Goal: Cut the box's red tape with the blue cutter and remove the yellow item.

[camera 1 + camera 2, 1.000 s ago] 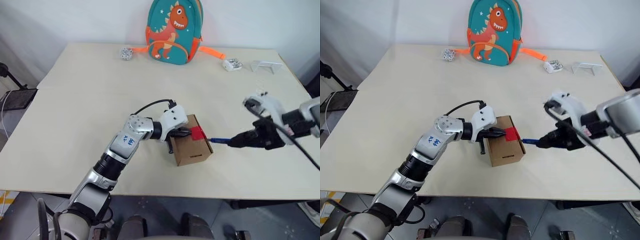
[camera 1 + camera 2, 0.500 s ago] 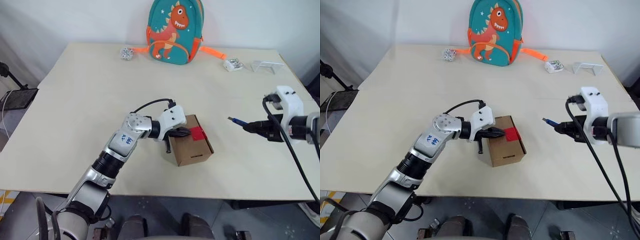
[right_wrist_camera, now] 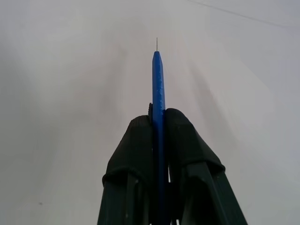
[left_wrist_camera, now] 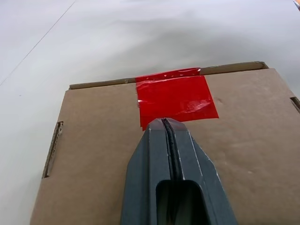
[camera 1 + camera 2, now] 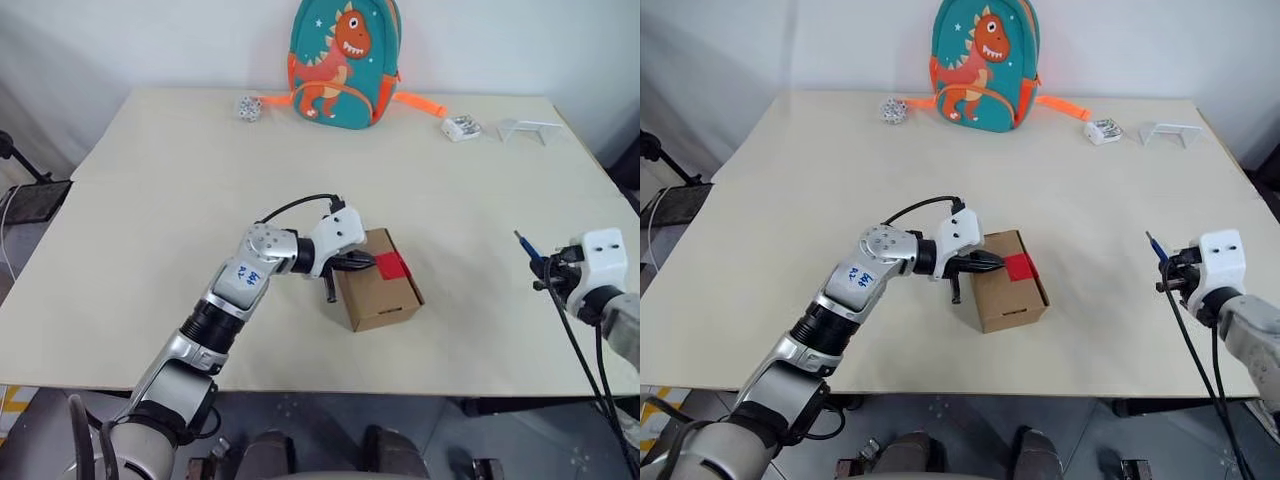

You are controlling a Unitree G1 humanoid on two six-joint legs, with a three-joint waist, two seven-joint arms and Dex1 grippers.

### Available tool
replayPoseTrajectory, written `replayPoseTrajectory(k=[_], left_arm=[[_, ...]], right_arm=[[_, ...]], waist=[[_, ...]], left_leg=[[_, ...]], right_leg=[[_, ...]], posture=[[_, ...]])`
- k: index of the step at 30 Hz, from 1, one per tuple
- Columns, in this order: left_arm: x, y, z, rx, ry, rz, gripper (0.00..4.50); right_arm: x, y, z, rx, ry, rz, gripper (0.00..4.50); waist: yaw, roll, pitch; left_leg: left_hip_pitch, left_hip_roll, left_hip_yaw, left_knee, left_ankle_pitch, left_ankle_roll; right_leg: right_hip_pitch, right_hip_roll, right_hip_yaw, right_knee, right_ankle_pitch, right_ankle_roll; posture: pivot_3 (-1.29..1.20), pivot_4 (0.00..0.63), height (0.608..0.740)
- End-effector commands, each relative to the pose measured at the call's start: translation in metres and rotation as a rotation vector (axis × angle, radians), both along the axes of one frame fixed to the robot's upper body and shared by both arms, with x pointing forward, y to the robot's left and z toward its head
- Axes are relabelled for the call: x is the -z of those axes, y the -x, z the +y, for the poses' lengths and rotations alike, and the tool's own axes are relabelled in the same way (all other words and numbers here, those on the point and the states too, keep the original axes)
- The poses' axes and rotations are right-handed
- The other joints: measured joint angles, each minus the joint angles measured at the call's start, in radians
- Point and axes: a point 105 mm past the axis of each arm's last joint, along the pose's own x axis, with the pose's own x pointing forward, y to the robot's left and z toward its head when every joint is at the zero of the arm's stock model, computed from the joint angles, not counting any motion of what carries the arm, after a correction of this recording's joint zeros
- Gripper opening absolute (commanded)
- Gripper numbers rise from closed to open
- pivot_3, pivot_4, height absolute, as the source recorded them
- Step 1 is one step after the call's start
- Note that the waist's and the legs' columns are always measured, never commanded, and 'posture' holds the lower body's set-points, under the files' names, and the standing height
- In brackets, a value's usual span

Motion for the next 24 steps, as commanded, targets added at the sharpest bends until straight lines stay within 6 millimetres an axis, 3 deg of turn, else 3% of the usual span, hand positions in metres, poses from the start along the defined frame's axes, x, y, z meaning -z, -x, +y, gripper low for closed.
replayPoseTrajectory(k=[1,2,8,12,15,17,21,24], left_arm=[[0.002,-0.001,0.006,-0.019,-0.002,0.003,0.00],[0.001,-0.001,0.006,-0.018,0.002,0.004,0.00],[-0.003,-0.002,0.007,-0.017,0.017,-0.006,0.00],[-0.005,-0.001,0.009,-0.005,0.024,-0.013,0.00],[-0.007,-0.001,0.012,0.000,0.035,-0.023,0.00],[-0.008,-0.001,0.014,0.003,0.041,-0.028,0.00],[-0.030,-0.002,0.022,0.013,0.144,-0.057,0.00],[-0.049,-0.004,0.050,-0.009,0.190,-0.097,0.00]], right_arm=[[-0.011,0.002,-0.001,-0.041,-0.008,-0.065,0.11],[-0.008,0.004,-0.001,-0.054,-0.039,-0.055,0.11],[-0.009,0.012,-0.011,-0.032,-0.071,-0.066,2.18],[-0.025,0.020,-0.021,-0.035,-0.067,-0.121,3.56],[-0.058,0.040,-0.016,-0.166,-0.117,-0.190,4.48],[-0.071,0.049,-0.008,-0.240,-0.163,-0.223,4.48],[-0.092,0.054,0.020,-0.398,-0.182,-0.254,4.48],[-0.093,0.043,0.050,-0.493,-0.165,-0.262,4.10]], waist=[[-0.002,0.001,0.001],[-0.002,0.002,0.001],[-0.002,0.002,0.001],[-0.003,0.004,0.002],[0.001,0.006,0.003],[0.001,0.008,0.004],[-0.008,0.008,0.004],[-0.018,0.008,0.005]], left_leg=[[0.000,0.000,0.000,0.000,0.000,0.000],[0.000,0.000,0.000,0.000,0.000,0.000],[0.000,0.000,0.000,0.000,0.000,0.000],[0.000,0.000,0.000,0.000,0.000,0.000],[0.000,0.000,0.000,-0.001,0.000,0.000],[0.000,0.000,0.000,-0.001,0.000,0.000],[0.001,-0.001,0.000,-0.001,0.000,0.000],[0.001,0.000,0.000,-0.001,0.000,0.000]], right_leg=[[0.000,0.000,0.000,0.000,0.000,0.000],[0.000,0.000,0.000,0.000,0.000,0.000],[0.000,0.000,0.000,0.000,0.000,0.000],[0.000,0.000,0.000,0.000,0.000,0.000],[0.000,0.000,0.000,0.000,0.000,0.000],[0.000,0.000,0.000,0.000,0.000,0.000],[0.000,0.000,0.001,0.001,0.000,0.000],[0.000,0.000,0.001,0.001,0.000,0.000]], posture=[[0.00,0.150,0.740],[0.00,0.150,0.740],[0.00,0.150,0.740],[0.00,0.150,0.740],[0.00,0.150,0.740],[0.00,0.150,0.740],[0.00,0.150,0.740],[0.00,0.150,0.740]])
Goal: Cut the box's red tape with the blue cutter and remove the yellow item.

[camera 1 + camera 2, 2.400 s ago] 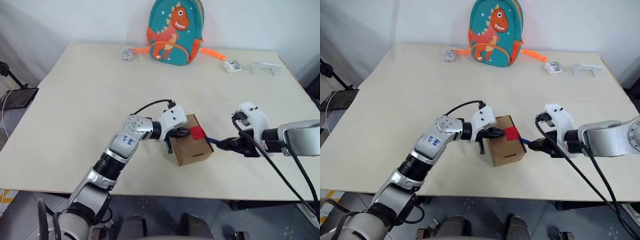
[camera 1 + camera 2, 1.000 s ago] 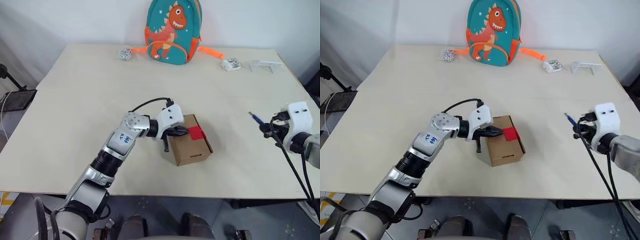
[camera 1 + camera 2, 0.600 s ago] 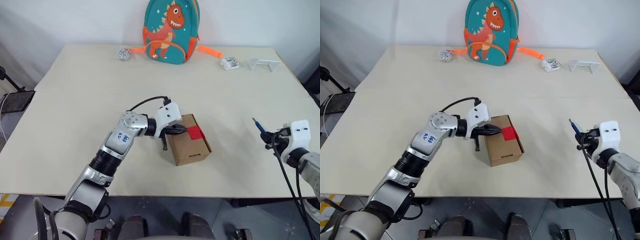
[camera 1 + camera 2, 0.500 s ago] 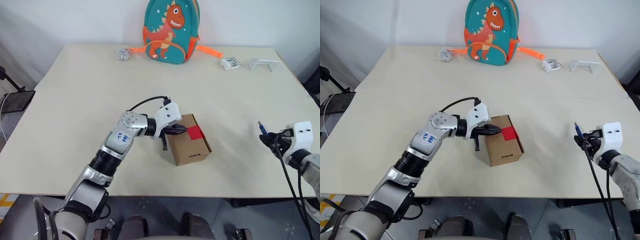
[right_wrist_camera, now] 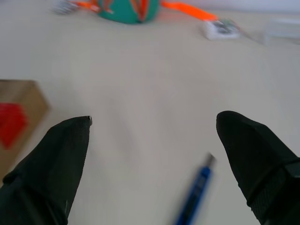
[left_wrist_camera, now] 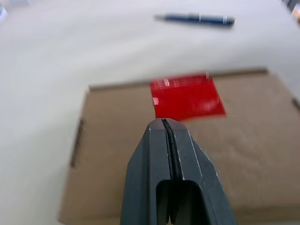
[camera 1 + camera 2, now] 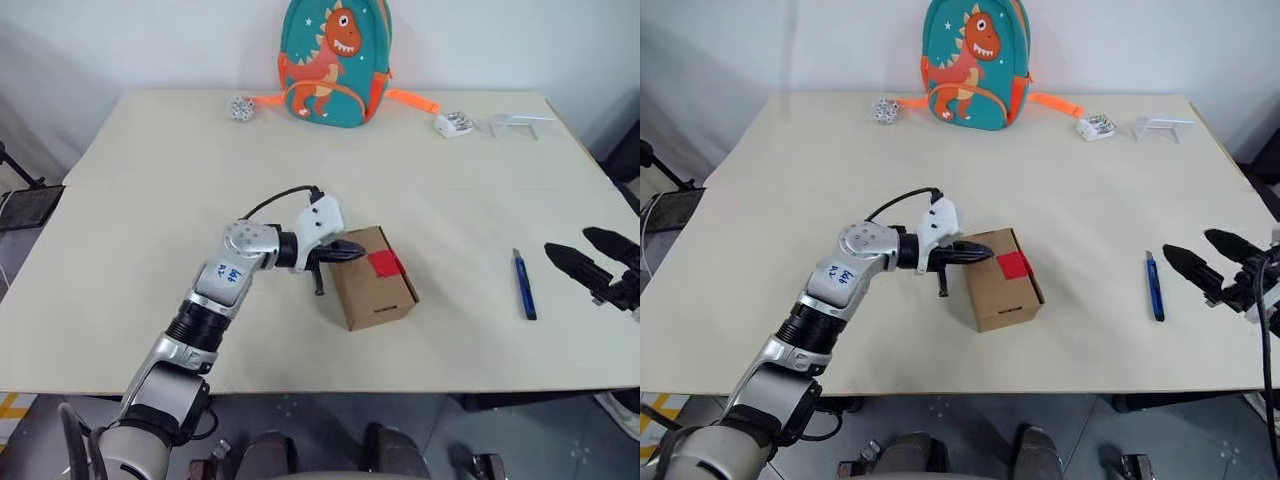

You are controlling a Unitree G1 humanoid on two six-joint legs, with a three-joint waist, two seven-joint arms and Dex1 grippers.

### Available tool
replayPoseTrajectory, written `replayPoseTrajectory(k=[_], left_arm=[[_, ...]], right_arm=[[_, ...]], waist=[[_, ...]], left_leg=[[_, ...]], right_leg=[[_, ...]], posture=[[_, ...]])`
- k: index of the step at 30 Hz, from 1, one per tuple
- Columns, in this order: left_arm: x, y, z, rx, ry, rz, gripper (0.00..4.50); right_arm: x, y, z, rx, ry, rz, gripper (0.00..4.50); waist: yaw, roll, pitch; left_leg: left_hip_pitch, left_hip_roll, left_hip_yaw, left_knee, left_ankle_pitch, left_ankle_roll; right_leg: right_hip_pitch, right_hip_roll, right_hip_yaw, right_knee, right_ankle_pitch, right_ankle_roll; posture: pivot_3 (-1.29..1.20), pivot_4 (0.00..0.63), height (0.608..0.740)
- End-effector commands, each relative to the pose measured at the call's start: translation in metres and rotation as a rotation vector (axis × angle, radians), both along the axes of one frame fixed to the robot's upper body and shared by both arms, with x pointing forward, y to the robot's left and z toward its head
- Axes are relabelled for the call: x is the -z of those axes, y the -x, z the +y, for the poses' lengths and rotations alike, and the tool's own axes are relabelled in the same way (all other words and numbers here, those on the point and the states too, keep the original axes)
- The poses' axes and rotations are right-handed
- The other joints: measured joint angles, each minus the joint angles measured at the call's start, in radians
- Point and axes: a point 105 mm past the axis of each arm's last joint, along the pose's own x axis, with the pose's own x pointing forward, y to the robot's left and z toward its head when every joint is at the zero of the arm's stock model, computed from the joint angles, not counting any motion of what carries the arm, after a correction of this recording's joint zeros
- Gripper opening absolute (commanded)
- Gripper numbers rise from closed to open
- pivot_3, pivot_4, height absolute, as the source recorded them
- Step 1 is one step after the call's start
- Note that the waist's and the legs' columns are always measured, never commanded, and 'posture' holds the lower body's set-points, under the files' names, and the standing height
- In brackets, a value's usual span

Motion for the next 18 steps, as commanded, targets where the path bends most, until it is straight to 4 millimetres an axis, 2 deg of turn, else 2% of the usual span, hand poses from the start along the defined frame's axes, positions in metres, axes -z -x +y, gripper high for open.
replayPoseTrajectory(k=[1,4,6,9,12,15,18], left_arm=[[-0.029,-0.001,0.029,-0.018,0.052,-0.092,0.00],[-0.012,-0.009,0.069,-0.128,-0.079,-0.054,0.00],[-0.001,-0.008,0.082,-0.162,-0.131,-0.027,0.00],[0.019,0.000,0.085,-0.177,-0.155,0.049,0.00],[0.037,0.011,0.076,-0.151,-0.157,0.107,0.00],[0.050,0.020,0.058,-0.117,-0.152,0.148,0.00],[0.052,0.023,0.049,-0.101,-0.148,0.137,0.00]], right_arm=[[-0.009,-0.007,0.030,-0.100,0.042,-0.054,3.85],[0.021,-0.026,0.063,-0.160,0.176,-0.003,2.84],[0.034,-0.037,0.075,-0.171,0.234,-0.003,2.15],[0.059,-0.051,0.090,-0.182,0.327,-0.001,1.08],[0.073,-0.060,0.103,-0.202,0.376,-0.024,0.04],[0.080,-0.060,0.126,-0.288,0.371,-0.030,0.04],[0.082,-0.059,0.136,-0.326,0.364,-0.032,0.04]], waist=[[-0.006,0.000,0.000],[-0.010,0.000,0.000],[-0.012,0.000,0.001],[0.003,0.001,0.001],[0.006,0.000,0.001],[0.002,0.000,0.001],[-0.003,0.000,0.001]], left_leg=[[0.001,0.000,0.000,0.000,0.000,0.000],[0.003,0.000,0.000,-0.002,0.000,-0.001],[0.004,0.000,0.002,-0.003,0.001,-0.001],[0.004,0.000,0.002,-0.002,0.000,-0.001],[0.003,0.000,0.002,-0.002,0.000,-0.001],[0.002,0.000,0.002,-0.002,0.000,-0.001],[0.003,0.000,0.002,-0.002,0.001,-0.002]], right_leg=[[0.000,0.000,0.000,0.000,0.000,0.000],[0.000,0.000,0.000,0.002,0.000,0.000],[0.000,0.000,0.001,0.002,0.000,0.000],[0.000,0.000,0.001,0.002,0.000,0.000],[0.000,0.000,0.001,0.001,0.000,0.000],[0.000,0.000,0.000,0.001,0.000,0.000],[0.000,0.000,0.000,0.002,0.000,0.000]], posture=[[0.00,0.150,0.740],[0.00,0.150,0.740],[0.00,0.150,0.740],[0.00,0.150,0.740],[0.00,0.150,0.740],[0.00,0.150,0.740],[0.00,0.150,0.740]])
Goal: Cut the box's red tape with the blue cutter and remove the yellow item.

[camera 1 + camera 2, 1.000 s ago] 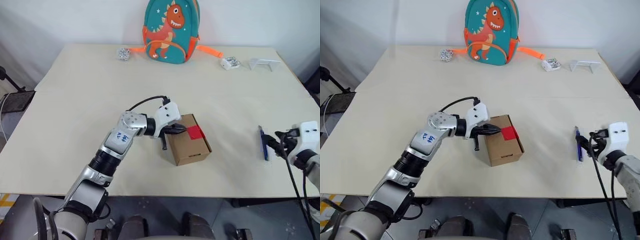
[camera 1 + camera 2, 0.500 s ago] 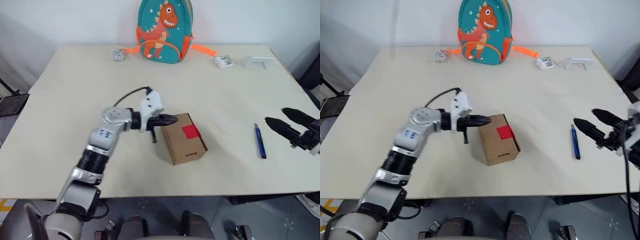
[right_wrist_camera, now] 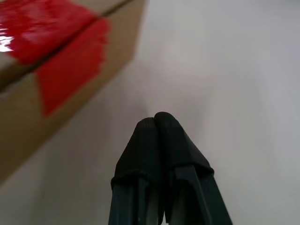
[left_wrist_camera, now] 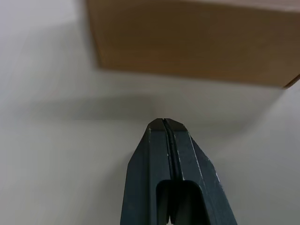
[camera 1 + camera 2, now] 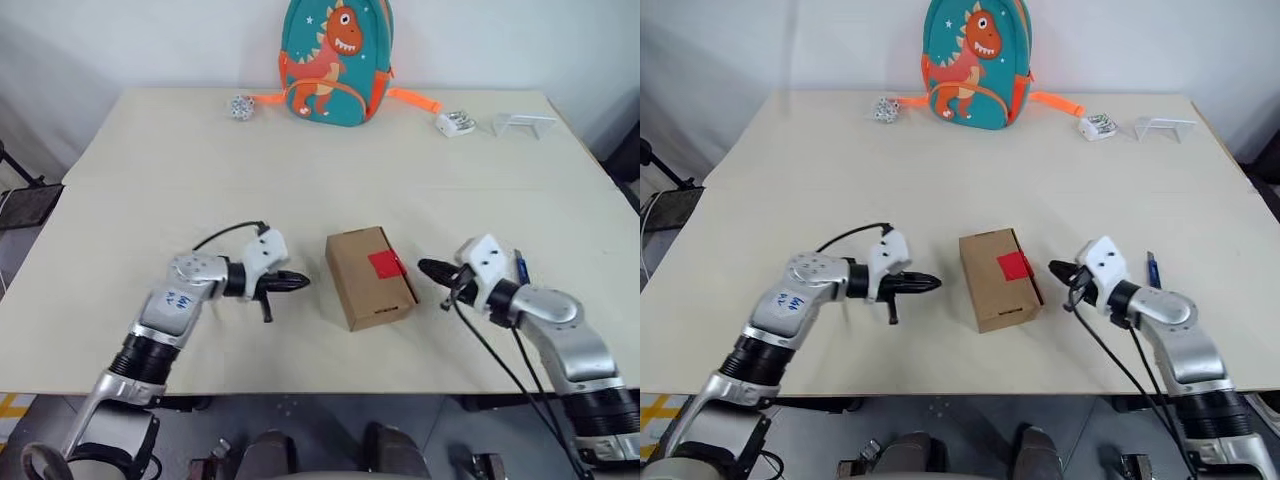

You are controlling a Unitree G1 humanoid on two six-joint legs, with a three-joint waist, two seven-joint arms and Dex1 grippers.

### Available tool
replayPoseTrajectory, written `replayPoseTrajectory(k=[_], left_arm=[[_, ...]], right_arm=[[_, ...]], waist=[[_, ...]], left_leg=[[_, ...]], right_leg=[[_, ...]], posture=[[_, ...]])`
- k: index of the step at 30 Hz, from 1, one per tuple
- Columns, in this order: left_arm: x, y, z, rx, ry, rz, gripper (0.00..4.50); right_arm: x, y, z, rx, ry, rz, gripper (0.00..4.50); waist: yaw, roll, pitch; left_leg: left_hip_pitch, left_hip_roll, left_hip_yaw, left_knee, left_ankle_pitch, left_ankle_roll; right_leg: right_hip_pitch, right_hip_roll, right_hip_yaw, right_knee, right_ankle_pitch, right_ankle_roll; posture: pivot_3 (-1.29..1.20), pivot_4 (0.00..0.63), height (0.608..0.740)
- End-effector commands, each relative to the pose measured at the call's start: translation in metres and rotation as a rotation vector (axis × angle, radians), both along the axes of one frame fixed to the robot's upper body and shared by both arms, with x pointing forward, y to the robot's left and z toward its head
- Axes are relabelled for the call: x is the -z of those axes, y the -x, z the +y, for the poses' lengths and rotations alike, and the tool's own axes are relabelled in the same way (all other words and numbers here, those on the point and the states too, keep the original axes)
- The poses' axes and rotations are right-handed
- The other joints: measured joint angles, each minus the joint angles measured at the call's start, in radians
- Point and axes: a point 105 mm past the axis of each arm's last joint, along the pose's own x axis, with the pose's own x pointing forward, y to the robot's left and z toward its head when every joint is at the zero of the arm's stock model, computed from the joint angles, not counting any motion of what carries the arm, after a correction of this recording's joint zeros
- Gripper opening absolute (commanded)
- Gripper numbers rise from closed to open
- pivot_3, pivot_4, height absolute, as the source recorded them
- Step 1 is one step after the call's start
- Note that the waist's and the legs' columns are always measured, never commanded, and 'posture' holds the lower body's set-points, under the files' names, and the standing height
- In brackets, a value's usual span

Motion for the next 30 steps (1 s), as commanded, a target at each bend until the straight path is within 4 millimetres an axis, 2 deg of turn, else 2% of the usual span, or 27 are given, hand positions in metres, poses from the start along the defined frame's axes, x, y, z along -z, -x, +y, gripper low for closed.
replayPoseTrajectory(k=[1,3,7,11,16,21,27,30], left_arm=[[-0.009,0.003,-0.011,0.017,0.016,-0.049,0.00],[-0.010,0.002,-0.022,0.024,0.027,-0.056,0.00],[-0.010,0.001,-0.030,0.024,0.028,-0.050,0.00],[-0.004,0.007,-0.027,0.043,-0.009,-0.015,0.00],[-0.002,0.008,-0.023,0.046,-0.030,-0.009,0.00],[-0.004,0.010,-0.021,0.056,-0.040,-0.009,0.00],[-0.009,0.010,-0.018,0.074,-0.034,-0.026,0.00],[-0.019,0.014,-0.020,0.112,0.024,-0.022,0.00]], right_arm=[[-0.011,0.003,0.010,-0.053,0.006,-0.036,0.04],[-0.004,0.011,0.018,-0.093,0.017,0.036,0.04],[-0.001,0.023,0.029,-0.150,0.029,0.089,0.04],[-0.001,0.040,0.044,-0.214,0.030,0.129,0.04],[-0.004,0.043,0.047,-0.222,0.049,0.126,0.04],[-0.002,0.034,0.027,-0.138,0.087,0.122,0.04],[-0.007,0.038,0.012,-0.113,0.092,0.130,0.04],[-0.014,0.038,0.002,-0.082,0.087,0.122,0.04]], waist=[[-0.001,0.000,0.000],[0.000,0.000,0.000],[0.003,0.000,0.000],[0.002,0.000,0.000],[0.001,0.000,0.000],[0.004,0.000,0.000],[0.003,0.000,0.000],[0.003,0.000,0.000]], left_leg=[[0.000,0.000,0.000,0.000,0.000,0.000],[0.000,0.000,0.000,0.000,0.000,0.000],[0.001,0.000,0.000,0.000,0.000,0.000],[0.001,0.000,0.000,0.000,0.000,0.000],[0.001,0.000,0.000,0.000,0.000,0.000],[0.001,0.000,0.000,0.000,0.000,0.000],[0.001,0.000,0.000,0.000,0.000,0.000],[0.001,0.000,0.000,0.000,0.000,0.000]], right_leg=[[0.000,0.000,0.000,0.000,0.000,0.000],[0.000,0.000,0.000,0.000,0.000,0.000],[0.000,0.000,0.000,0.000,0.000,0.000],[0.000,0.000,0.000,0.000,0.000,0.000],[0.000,0.000,0.001,0.000,0.000,0.000],[0.000,0.000,0.001,0.000,0.000,0.000],[0.000,0.000,0.001,0.000,0.000,0.000],[0.000,0.000,0.001,0.000,0.000,0.000]], posture=[[0.00,0.150,0.740],[0.00,0.150,0.740],[0.00,0.150,0.740],[0.00,0.150,0.740],[0.00,0.150,0.740],[0.00,0.150,0.740],[0.00,0.150,0.740],[0.00,0.150,0.740]])
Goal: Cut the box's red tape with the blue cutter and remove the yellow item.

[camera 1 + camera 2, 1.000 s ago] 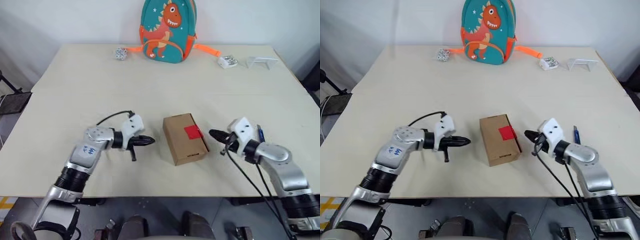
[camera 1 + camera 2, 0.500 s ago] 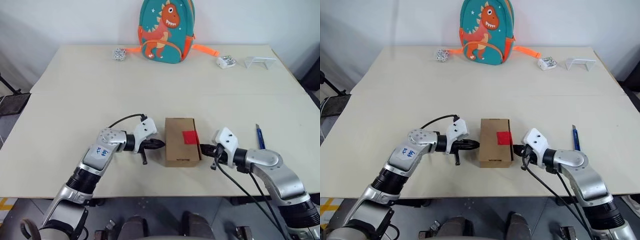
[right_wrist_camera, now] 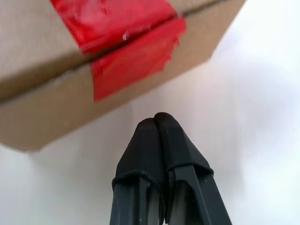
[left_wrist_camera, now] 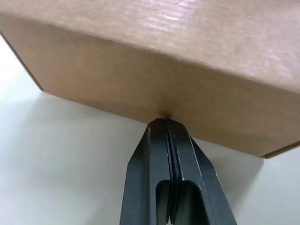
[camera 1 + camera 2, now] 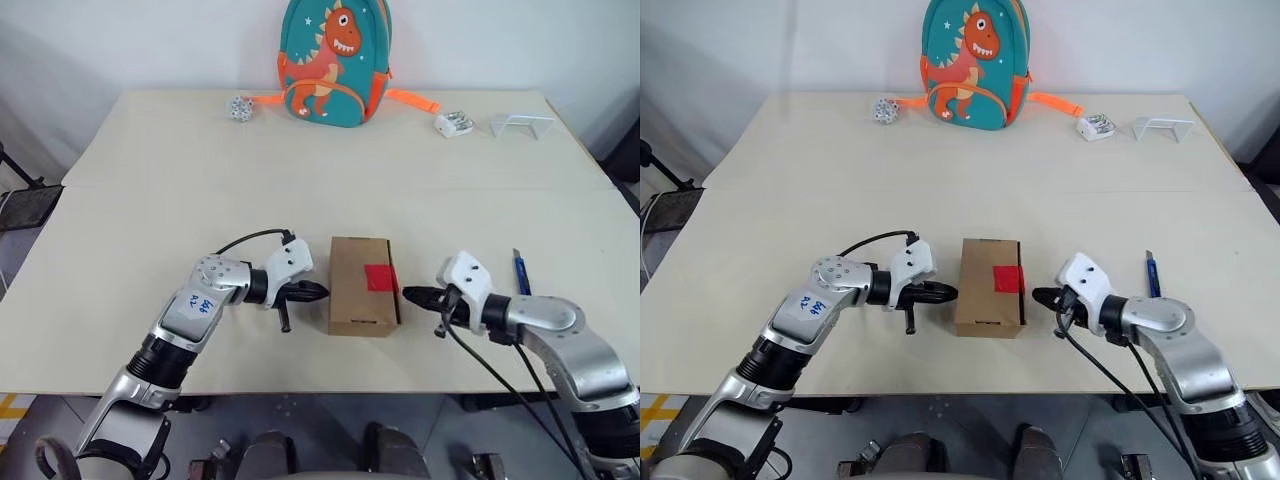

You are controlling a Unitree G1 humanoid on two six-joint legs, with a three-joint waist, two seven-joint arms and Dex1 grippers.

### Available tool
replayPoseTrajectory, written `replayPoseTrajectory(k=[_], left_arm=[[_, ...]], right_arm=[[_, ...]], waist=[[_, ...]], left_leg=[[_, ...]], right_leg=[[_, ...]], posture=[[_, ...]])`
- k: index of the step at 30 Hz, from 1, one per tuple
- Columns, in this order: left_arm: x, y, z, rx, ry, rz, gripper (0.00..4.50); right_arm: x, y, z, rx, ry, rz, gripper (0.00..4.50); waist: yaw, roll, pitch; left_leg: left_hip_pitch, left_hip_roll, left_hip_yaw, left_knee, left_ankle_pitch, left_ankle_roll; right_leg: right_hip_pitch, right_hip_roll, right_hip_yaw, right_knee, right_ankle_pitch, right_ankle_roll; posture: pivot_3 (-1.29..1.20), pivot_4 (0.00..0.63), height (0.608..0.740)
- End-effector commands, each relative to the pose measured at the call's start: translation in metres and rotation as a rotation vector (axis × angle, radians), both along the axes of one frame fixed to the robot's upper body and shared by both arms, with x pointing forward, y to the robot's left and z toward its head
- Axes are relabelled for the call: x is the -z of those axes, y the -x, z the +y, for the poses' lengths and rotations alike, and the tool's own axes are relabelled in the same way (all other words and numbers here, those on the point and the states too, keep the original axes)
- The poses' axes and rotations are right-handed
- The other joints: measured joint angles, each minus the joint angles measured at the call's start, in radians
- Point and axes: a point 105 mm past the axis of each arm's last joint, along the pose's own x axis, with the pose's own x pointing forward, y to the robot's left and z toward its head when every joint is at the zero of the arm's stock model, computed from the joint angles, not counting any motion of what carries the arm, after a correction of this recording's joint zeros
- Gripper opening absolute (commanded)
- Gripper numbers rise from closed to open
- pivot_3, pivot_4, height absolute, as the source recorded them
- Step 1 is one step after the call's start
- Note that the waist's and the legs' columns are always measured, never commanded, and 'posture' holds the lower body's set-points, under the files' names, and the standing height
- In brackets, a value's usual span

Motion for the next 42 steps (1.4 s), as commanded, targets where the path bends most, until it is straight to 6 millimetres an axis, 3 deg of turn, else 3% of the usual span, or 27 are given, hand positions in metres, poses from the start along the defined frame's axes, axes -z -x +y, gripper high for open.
replayPoseTrajectory(k=[1,4,9,13,15,18,20,25,35,42], left_arm=[[-0.025,0.003,-0.001,0.049,0.076,-0.042,0.00],[-0.041,-0.001,0.018,0.081,0.054,-0.103,0.00],[-0.068,-0.002,0.027,0.171,0.108,-0.191,0.00],[-0.071,0.001,0.015,0.275,0.160,-0.227,0.00],[-0.072,0.001,0.002,0.313,0.209,-0.236,0.00],[-0.057,-0.006,-0.027,0.333,0.207,-0.241,0.00],[-0.053,-0.010,-0.040,0.326,0.213,-0.239,0.00],[-0.045,-0.011,-0.049,0.334,0.184,-0.248,0.00],[-0.037,-0.012,-0.044,0.302,0.112,-0.261,0.00],[-0.036,-0.009,-0.044,0.294,0.096,-0.262,0.00]], right_arm=[[-0.022,0.002,-0.011,0.024,-0.027,-0.046,0.04],[-0.043,0.007,-0.027,0.101,-0.170,0.067,0.20],[-0.063,0.026,-0.031,0.120,-0.246,0.243,1.58],[-0.081,0.033,-0.024,0.164,-0.304,0.404,2.88],[-0.088,0.029,-0.017,0.164,-0.358,0.427,3.45],[-0.087,0.014,-0.003,0.200,-0.356,0.432,4.42],[-0.081,0.011,0.003,0.216,-0.351,0.450,4.42],[-0.070,0.004,0.008,0.283,-0.335,0.490,4.42],[-0.060,0.000,0.021,0.314,-0.358,0.545,4.42],[-0.048,-0.002,0.017,0.387,-0.329,0.576,4.42]], waist=[[0.000,0.000,0.000],[0.000,0.000,0.000],[0.001,0.000,0.000],[0.000,0.000,0.000],[0.000,0.000,0.000],[0.003,0.000,0.000],[0.003,-0.001,0.000],[-0.007,-0.001,0.000],[-0.002,-0.001,0.000],[-0.002,-0.001,0.000]], left_leg=[[0.000,0.000,0.000,0.000,0.000,0.000],[0.000,0.000,0.000,0.000,0.000,0.000],[0.000,0.000,0.000,0.000,0.000,0.000],[0.000,0.000,0.000,0.001,0.000,0.000],[0.000,0.001,-0.001,0.001,0.000,0.000],[0.000,0.000,-0.001,0.002,0.000,0.000],[-0.001,0.000,-0.001,0.002,0.000,0.000],[-0.002,0.000,0.000,-0.002,0.000,0.000],[-0.003,0.000,0.000,0.000,0.000,0.000],[-0.003,0.000,0.000,0.000,0.000,0.000]], right_leg=[[0.000,0.000,0.000,0.000,0.000,0.000],[0.000,0.000,0.000,0.000,0.000,0.000],[0.000,0.000,0.000,0.001,0.000,0.000],[0.000,0.000,0.001,0.001,0.000,0.000],[0.000,0.000,0.000,0.002,0.000,0.000],[0.000,0.000,0.000,0.002,0.000,0.000],[0.000,0.000,0.000,0.002,0.000,0.000],[-0.003,0.000,-0.001,0.002,0.000,0.000],[-0.003,0.000,-0.001,0.002,0.000,0.000],[-0.003,0.000,-0.001,0.001,0.000,0.000]], posture=[[0.00,0.150,0.740],[0.00,0.150,0.740],[0.00,0.150,0.740],[0.00,0.150,0.740],[0.00,0.150,0.740],[0.00,0.150,0.740],[0.00,0.150,0.740],[0.00,0.150,0.740],[0.00,0.150,0.740],[0.00,0.150,0.740]])
